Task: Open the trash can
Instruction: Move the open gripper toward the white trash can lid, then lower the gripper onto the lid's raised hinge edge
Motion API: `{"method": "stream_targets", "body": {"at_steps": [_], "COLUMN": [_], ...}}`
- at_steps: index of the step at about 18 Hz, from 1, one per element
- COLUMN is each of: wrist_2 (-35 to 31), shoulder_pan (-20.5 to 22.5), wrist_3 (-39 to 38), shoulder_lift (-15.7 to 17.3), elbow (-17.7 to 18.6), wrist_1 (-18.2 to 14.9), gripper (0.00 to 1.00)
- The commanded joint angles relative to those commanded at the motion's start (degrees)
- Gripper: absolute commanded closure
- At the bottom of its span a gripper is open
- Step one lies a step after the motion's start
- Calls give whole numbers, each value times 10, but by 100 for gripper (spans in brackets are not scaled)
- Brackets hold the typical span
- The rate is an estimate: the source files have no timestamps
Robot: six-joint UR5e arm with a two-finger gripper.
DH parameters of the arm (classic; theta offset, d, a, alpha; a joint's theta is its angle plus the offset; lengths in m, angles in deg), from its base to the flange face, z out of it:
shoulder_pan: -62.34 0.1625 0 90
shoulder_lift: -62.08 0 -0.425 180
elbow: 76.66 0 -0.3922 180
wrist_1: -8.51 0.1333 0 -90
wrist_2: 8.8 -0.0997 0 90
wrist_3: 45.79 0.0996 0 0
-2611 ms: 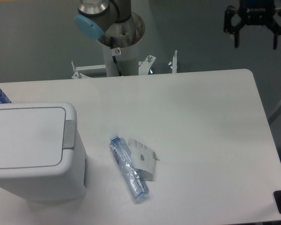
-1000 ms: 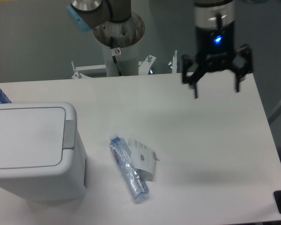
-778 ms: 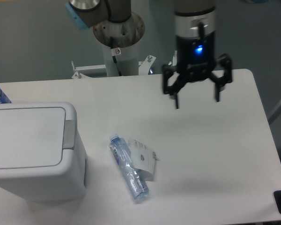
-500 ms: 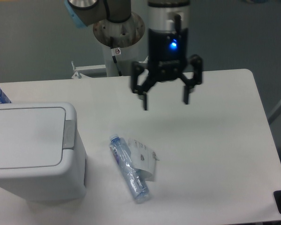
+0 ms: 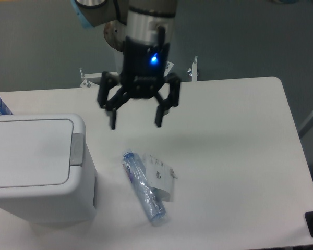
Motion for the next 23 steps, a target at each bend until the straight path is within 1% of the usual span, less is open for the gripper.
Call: {"method": "stream_targets", "body": {"at_steps": [5, 11, 23], "wrist_2": [-4, -4, -3], "shoulder_pan": [-9, -16, -33], "wrist_3": [-1, 0, 0], "shoulder_lift": [-15, -18, -31], "elbow": [7, 26, 27], "wrist_1": [0, 5, 7], "gripper": [0, 0, 0]}}
